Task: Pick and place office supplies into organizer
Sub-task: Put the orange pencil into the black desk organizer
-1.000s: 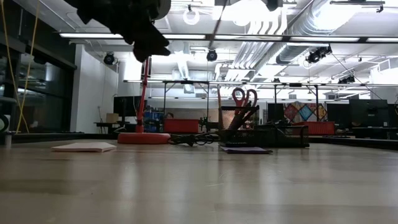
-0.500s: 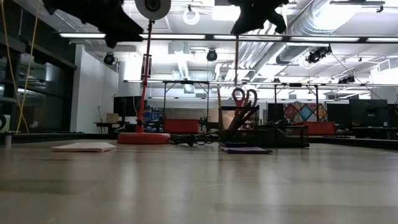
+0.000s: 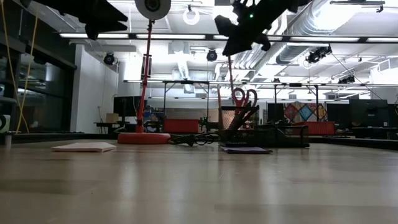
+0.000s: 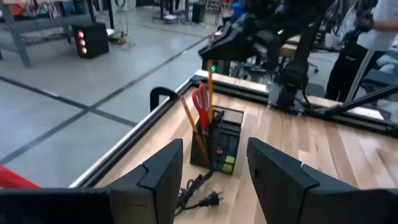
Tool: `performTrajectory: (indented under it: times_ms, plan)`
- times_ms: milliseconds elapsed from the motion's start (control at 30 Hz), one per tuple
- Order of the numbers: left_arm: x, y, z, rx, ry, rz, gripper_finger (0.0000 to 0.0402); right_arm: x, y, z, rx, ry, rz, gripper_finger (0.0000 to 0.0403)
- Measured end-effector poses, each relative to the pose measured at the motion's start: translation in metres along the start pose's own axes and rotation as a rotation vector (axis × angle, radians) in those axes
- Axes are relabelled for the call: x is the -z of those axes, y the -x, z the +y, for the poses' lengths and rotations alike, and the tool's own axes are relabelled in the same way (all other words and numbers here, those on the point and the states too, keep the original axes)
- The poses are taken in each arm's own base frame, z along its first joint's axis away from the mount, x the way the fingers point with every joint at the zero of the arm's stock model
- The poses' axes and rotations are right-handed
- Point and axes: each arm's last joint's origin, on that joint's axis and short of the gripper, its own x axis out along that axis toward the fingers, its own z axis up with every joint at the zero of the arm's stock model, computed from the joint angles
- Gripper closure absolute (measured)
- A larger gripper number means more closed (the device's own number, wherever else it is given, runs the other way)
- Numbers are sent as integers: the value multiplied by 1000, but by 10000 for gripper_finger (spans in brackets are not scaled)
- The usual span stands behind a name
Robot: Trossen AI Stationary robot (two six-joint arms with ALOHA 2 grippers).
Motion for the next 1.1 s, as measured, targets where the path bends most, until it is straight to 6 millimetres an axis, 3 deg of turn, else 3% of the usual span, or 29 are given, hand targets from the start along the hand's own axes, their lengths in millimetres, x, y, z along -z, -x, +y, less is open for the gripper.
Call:
performTrajectory:
  times_ms: [200,533,1100]
  plan:
    - [0,2,0,-25,4,-7,236,6,-18,-3,-27,18,27,403]
    - [1,2,1,-27,11,10,236,32,-48,5,-49,45,111,402]
    - [3,2,1,-28,15,31,236,51,-62,8,43,88,147,402]
